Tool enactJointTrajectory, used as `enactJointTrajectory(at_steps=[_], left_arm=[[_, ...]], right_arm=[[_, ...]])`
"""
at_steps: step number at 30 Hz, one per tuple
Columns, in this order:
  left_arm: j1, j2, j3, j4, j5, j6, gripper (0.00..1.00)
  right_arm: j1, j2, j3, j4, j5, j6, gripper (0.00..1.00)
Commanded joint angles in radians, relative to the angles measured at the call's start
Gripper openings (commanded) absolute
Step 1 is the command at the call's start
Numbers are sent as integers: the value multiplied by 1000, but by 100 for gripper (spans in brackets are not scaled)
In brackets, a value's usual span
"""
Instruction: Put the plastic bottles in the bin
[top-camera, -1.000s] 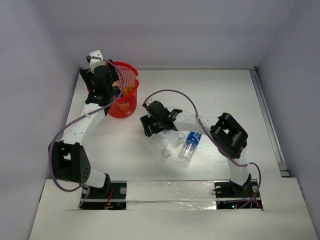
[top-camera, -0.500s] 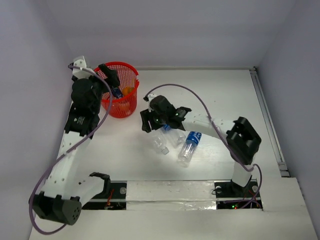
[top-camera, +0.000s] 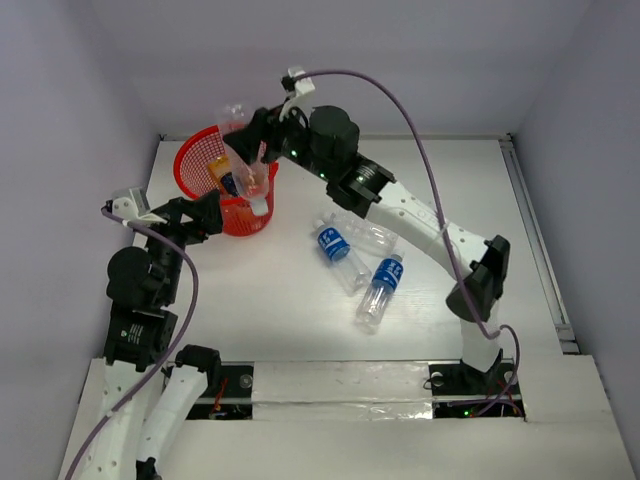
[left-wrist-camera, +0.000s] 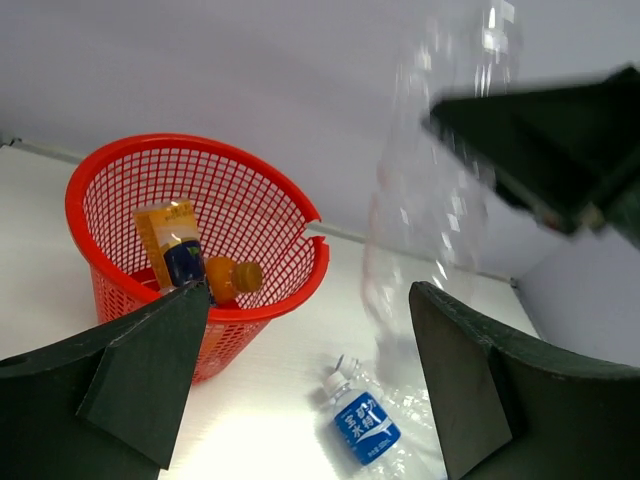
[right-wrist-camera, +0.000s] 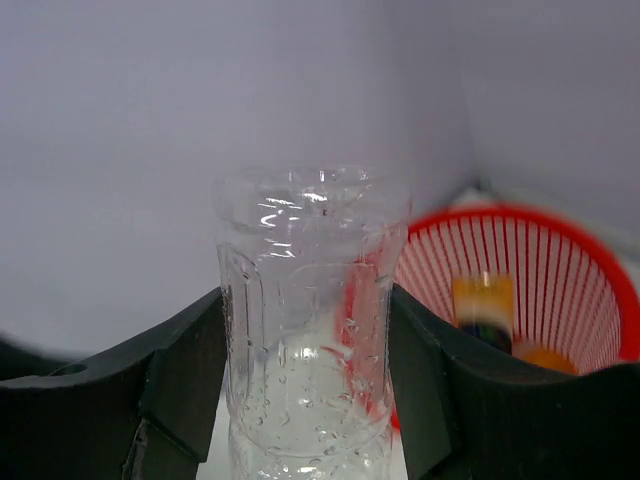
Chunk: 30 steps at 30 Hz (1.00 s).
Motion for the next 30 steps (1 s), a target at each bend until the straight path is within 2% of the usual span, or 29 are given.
enactJointTrajectory(at_steps=[1,5,7,11,16,19,23,26,27,30], left_arm=[[-4,-22,-17,31,30,-16,78],[-4,-49,-30,43,90,-45,78],[-4,-60,-40,48,91,-55,77],[-4,-60,-52,60,169,-69,75],[-4,-60,-84,83,265,-117,73],[-4,-69,-121,114,308,-152,71],[-4,-60,-168,125,335,-172,66],[-4,-49,-207,132,355,-193,58],[-4,-48,-213,134,363,-198,52],[-4,-43,-230,140,372,-210,43]], right_arm=[[-35,159,204,162,96,11,49],[-99,362,510,201,136,41,49],[-123,443,554,247,133,72,49],[-138,506,547,327,136,98,50],[-138,569,580,350,113,95,51],[-138,567,533,371,96,95,53],[-138,552,473,374,67,72,69],[-138,526,427,371,56,59,81],[-138,517,418,373,56,54,85],[-138,476,376,374,25,43,86]])
